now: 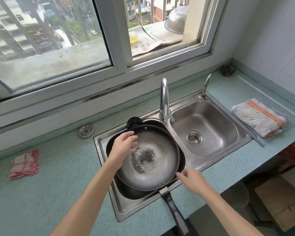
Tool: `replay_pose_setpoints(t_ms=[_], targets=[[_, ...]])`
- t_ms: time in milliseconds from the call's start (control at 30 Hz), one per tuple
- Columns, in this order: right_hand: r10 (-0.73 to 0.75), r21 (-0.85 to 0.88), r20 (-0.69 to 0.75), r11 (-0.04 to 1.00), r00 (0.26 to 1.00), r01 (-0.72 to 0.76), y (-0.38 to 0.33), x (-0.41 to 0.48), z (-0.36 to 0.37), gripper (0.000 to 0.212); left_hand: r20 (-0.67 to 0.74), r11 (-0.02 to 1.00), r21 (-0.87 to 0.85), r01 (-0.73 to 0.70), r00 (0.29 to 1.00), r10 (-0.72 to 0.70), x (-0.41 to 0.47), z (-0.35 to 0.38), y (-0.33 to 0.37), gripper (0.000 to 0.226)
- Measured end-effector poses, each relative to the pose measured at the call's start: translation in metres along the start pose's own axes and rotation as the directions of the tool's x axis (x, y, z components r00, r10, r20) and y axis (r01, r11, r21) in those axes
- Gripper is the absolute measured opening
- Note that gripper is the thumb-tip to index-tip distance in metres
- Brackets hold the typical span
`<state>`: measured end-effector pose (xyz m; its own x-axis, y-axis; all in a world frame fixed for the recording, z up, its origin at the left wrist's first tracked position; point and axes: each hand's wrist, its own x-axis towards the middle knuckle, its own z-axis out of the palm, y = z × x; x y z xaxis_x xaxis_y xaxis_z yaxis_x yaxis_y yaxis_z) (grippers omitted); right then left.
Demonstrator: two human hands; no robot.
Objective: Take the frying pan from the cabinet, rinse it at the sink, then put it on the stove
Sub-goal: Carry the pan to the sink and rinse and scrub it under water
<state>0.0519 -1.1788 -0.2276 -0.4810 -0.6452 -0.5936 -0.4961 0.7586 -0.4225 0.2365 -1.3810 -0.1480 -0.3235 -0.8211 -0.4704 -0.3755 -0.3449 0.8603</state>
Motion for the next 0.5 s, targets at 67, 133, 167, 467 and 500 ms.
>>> replay_pose_setpoints(t_ms=[67, 133, 167, 467, 500], targets=[[-0.058, 0.049, -0.007, 0.997, 0.998, 0.059, -0.014, 0.026, -0.021, 0.023, 0.056, 0.994, -0.027, -0.111, 0.992, 0.112, -0.002, 0.027, 0.035, 0.035], [-0.111, 0.074, 0.002, 0.991, 0.994, 0.111, -0.030, 0.050, -0.043, 0.022, 0.044, 0.973, -0.019, -0.230, 0.972, 0.231, 0.001, 0.055, 0.063, 0.038], [-0.119, 0.091, 0.010, 0.989, 0.993, 0.118, -0.037, 0.062, -0.053, 0.024, 0.028, 0.957, 0.020, -0.291, 0.957, 0.290, 0.004, 0.068, 0.074, 0.041], [-0.150, 0.347, 0.068, 0.930, 0.986, 0.118, -0.078, 0.160, -0.116, 0.053, -0.113, 0.889, 0.236, -0.392, 0.898, 0.426, 0.025, 0.148, 0.097, 0.034], [-0.187, 0.352, 0.081, 0.924, 0.979, 0.147, -0.080, 0.166, -0.121, 0.056, -0.123, 0.888, 0.244, -0.389, 0.896, 0.426, 0.027, 0.153, 0.099, 0.036]])
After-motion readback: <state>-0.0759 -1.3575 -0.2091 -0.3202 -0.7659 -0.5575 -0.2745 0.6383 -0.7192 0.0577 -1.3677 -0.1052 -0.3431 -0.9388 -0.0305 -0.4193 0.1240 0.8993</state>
